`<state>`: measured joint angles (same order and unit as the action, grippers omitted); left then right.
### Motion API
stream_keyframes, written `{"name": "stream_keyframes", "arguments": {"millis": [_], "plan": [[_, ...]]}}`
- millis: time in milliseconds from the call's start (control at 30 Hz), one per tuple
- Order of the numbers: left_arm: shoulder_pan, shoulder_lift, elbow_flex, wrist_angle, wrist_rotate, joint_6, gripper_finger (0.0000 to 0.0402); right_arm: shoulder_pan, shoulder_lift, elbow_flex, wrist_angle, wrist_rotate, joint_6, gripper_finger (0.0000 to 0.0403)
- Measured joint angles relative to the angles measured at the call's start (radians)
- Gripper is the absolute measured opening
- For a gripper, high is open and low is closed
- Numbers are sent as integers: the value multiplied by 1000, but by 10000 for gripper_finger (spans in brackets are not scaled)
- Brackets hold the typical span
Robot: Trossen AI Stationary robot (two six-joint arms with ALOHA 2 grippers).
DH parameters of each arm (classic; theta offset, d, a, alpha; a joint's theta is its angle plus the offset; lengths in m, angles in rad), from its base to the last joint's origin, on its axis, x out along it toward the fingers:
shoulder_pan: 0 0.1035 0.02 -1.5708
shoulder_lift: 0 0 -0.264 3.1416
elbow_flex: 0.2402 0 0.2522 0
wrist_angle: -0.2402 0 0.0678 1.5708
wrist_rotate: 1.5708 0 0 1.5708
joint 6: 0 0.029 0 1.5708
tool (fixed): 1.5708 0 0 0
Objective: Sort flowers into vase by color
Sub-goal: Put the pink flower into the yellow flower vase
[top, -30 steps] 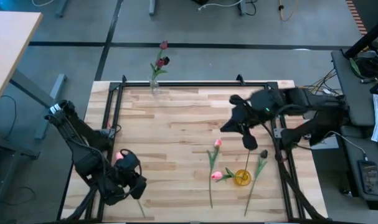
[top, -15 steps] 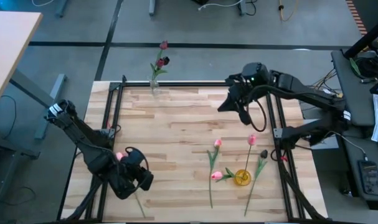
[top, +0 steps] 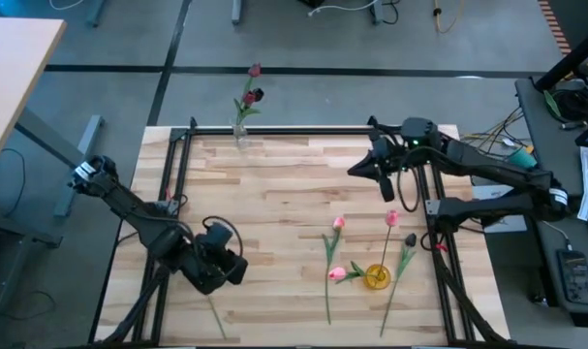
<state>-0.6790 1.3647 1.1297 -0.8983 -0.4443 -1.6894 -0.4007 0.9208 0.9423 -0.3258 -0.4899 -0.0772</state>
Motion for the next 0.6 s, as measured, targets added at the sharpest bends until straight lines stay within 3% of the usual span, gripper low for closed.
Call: {"name": "stream_keyframes", "arguments": {"millis": [167,533,600], "plan": [[26,-13,0,-44,95,-11,0,0,-92,-29,-11,47,52,9],[-88,-32,-69,-210,252,-530,0,0,-200,-31,-89,100,80,9],[-99,-32,-86,-227,320,-560,6,0,-200,-31,-91,101,80,9]]}}
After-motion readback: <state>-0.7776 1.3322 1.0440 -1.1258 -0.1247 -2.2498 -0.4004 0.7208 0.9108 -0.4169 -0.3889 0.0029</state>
